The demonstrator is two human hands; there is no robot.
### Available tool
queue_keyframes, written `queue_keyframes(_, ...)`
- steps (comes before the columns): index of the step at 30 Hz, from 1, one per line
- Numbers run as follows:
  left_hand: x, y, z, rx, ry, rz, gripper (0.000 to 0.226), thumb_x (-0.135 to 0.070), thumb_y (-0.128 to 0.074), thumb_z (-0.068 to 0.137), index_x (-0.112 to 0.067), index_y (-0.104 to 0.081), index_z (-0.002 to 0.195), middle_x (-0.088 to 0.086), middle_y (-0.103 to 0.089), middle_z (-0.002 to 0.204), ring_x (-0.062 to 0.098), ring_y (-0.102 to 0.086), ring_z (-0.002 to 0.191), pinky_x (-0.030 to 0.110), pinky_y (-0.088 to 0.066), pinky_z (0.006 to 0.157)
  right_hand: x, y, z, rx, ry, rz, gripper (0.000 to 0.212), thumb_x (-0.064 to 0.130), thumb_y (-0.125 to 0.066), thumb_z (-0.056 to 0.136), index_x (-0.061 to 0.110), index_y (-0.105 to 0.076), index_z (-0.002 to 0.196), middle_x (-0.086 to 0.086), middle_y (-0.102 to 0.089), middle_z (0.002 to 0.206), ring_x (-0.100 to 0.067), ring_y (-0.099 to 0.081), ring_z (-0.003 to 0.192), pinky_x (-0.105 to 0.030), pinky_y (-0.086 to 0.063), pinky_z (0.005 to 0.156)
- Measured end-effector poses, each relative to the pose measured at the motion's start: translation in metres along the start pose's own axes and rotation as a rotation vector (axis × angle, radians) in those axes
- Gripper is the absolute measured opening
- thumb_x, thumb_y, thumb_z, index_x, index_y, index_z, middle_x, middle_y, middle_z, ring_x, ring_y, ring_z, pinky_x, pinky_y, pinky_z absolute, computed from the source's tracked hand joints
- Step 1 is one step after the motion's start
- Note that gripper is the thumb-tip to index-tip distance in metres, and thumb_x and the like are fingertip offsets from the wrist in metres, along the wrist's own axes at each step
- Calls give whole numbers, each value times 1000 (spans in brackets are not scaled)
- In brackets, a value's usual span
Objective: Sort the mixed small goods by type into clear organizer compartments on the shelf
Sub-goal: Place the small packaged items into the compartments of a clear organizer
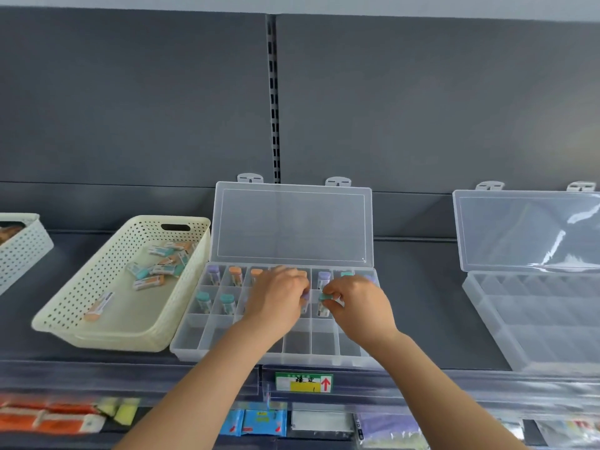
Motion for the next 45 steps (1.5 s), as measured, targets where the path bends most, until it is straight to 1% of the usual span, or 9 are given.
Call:
queue_keyframes(7, 6, -17, 0, 71, 1, 26, 10, -19, -59, 91, -24, -68, 92, -6, -65, 96, 13, -54, 94, 27, -37, 82, -3, -18, 2, 76, -9, -76, 21, 28, -56, 92, 25, -69, 109, 3, -67, 107, -15, -59, 97, -28, -53, 81)
queue_keyframes(12, 11, -20, -1, 79, -5, 11, 8, -25, -57, 91, -27, -65, 91, -10, -65, 96, 13, -52, 96, 29, -29, 78, -2, -19, 3, 78, 31, -95, 20, 29, -59, 91, 24, -69, 107, 4, -65, 107, -14, -52, 104, -29, -51, 80)
queue_keyframes(20, 17, -14, -5, 49, 7, -3, 21, -35, -55, 92, -25, -67, 106, -9, -63, 105, 11, -51, 102, 31, -37, 92, -2, -13, 2, 44, 33, -66, 28, 48, -60, 86, 28, -70, 104, 7, -65, 106, -11, -53, 101, -24, -47, 80)
queue_keyframes(23, 19, -6, -9, 28, 20, -21, 29, -40, -55, 93, -25, -66, 114, -8, -63, 109, 12, -52, 105, 31, -37, 92, 0, -8, 4, 31, 43, -53, 31, 48, -58, 88, 28, -69, 108, 6, -66, 109, -12, -55, 104, -25, -47, 84)
queue_keyframes(26, 26, 8, -15, 9, 45, 1, 29, -34, -55, 93, -24, -65, 118, -7, -63, 116, 14, -52, 110, 32, -37, 97, 11, -7, 6, 37, 78, -45, 31, 46, -56, 90, 27, -68, 111, 5, -67, 112, -14, -56, 105, -26, -47, 84)
queue_keyframes(30, 50, 32, -31, -25, 129, 49, 26, -31, -55, 93, -25, -66, 116, -6, -63, 116, 14, -53, 108, 31, -40, 94, 39, -10, 14, 72, 154, -21, 32, 42, -56, 91, 25, -66, 116, 3, -65, 115, -17, -56, 107, -29, -48, 88)
queue_keyframes(38, 127, 81, -77, -57, 303, 163, 26, -18, -53, 90, -22, -68, 111, -3, -64, 109, 16, -55, 99, 28, -44, 78, 129, -30, 40, 136, 347, 6, 24, 32, -56, 92, 23, -66, 112, 0, -64, 107, -21, -57, 101, -31, -49, 81)
queue_keyframes(42, 182, 87, -96, 83, 423, 248, 34, -13, -49, 89, -23, -64, 118, -1, -60, 111, 19, -52, 102, 32, -47, 82, 183, -48, 58, 160, 430, 21, 25, 33, -55, 92, 24, -66, 112, 1, -64, 108, -18, -57, 101, -32, -52, 82)
queue_keyframes(45, 225, 85, -109, 196, 504, 277, 32, -8, -47, 89, -16, -62, 116, 3, -56, 108, 21, -51, 101, 32, -47, 77, 221, -66, 75, 176, 469, -2, 26, 34, -55, 91, 23, -66, 113, 0, -63, 112, -20, -55, 104, -35, -53, 84)
Point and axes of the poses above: each hand's wrist, its own z-axis towards the middle knuckle, its own y-axis out of the back of the hand, x = y × z, the point moved 9 cm from there along z, towards the middle knuckle
